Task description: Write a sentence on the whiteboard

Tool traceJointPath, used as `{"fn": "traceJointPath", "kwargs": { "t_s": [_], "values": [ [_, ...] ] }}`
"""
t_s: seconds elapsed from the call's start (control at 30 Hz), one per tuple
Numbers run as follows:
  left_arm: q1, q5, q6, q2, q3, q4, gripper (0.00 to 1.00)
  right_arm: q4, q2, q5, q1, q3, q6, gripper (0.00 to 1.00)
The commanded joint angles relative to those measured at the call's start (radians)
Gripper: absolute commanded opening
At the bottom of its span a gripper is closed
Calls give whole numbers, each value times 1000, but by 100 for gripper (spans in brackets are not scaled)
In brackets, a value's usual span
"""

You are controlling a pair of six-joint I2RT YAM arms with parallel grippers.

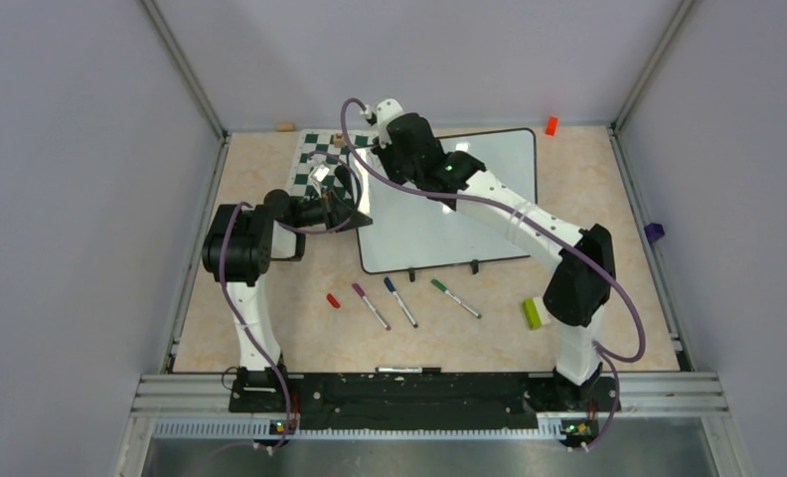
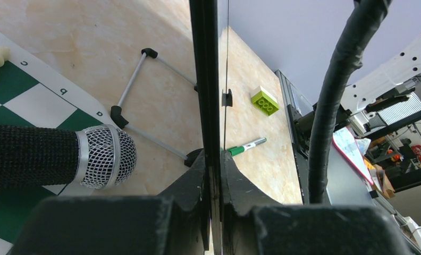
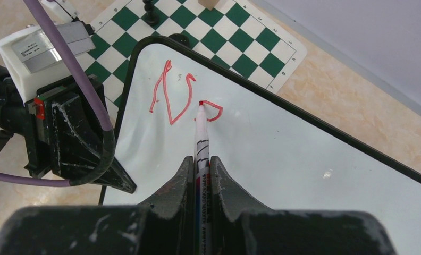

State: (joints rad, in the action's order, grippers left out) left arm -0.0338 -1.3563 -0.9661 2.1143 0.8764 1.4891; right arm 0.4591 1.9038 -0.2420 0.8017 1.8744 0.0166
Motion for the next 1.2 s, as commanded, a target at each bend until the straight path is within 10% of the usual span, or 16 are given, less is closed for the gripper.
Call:
{"fn": "traceJointPath", "kwargs": {
  "t_s": [0.0, 1.17],
  "values": [
    [4, 0, 78, -24, -2, 131, 0, 36, 23, 13, -18, 43, 0, 0],
    [4, 0, 81, -24, -5, 131, 0, 106, -40, -92, -18, -37, -10, 0]
  ]
}}
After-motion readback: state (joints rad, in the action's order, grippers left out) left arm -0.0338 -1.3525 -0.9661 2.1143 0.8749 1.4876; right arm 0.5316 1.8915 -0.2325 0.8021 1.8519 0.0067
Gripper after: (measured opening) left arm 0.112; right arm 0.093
